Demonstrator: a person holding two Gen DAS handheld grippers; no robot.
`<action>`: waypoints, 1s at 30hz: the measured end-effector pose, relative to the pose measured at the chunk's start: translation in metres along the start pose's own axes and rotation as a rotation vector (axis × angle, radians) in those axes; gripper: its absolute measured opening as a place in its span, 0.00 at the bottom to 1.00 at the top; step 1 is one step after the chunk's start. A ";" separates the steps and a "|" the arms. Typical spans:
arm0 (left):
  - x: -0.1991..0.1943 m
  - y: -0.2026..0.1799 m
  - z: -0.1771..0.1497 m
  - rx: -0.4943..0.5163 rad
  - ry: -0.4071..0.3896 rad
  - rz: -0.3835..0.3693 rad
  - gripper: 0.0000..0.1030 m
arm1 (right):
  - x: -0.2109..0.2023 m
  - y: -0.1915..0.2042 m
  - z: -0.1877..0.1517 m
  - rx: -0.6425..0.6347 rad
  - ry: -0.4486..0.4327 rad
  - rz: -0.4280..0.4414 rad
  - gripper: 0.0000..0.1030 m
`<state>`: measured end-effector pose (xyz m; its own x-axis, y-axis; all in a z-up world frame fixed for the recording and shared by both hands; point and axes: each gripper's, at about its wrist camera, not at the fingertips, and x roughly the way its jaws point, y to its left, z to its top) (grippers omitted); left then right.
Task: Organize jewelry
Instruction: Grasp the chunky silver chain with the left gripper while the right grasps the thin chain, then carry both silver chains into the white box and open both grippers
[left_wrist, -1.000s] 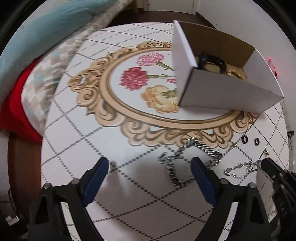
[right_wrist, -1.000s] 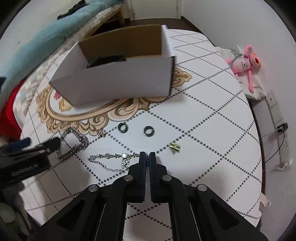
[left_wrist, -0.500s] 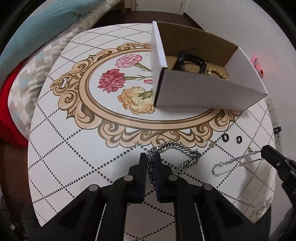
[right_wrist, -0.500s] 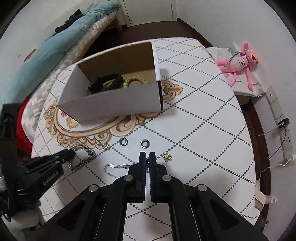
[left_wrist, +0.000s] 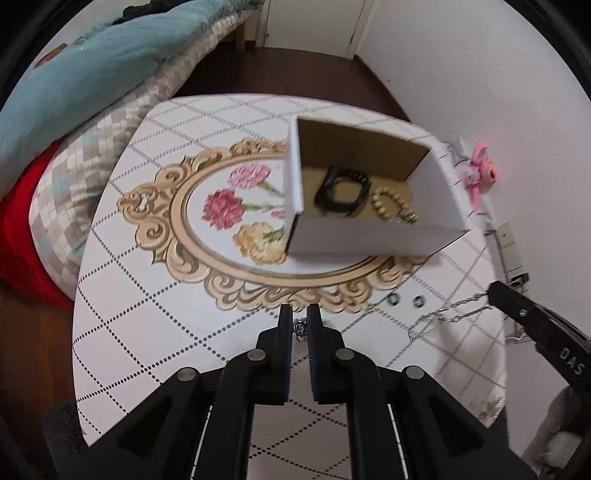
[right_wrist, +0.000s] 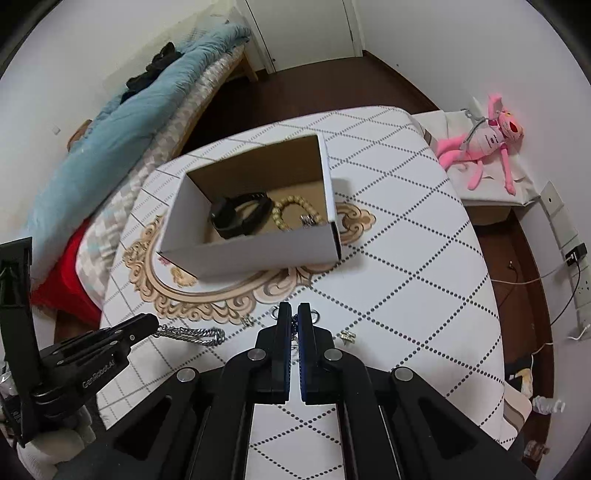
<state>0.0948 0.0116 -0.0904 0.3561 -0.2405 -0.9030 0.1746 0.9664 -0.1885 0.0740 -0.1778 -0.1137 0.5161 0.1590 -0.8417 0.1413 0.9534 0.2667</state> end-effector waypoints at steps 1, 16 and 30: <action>-0.008 -0.003 0.003 0.002 -0.014 -0.011 0.05 | -0.004 0.001 0.003 -0.003 -0.005 0.011 0.03; -0.068 -0.014 0.079 0.026 -0.162 -0.103 0.06 | -0.066 0.034 0.080 -0.093 -0.108 0.142 0.03; 0.071 0.042 0.005 -0.146 0.119 -0.039 0.54 | 0.010 0.004 0.010 0.014 0.052 0.116 0.03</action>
<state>0.1322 0.0350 -0.1610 0.2387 -0.2740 -0.9316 0.0478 0.9615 -0.2705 0.0884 -0.1746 -0.1162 0.4848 0.2812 -0.8282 0.0956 0.9242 0.3697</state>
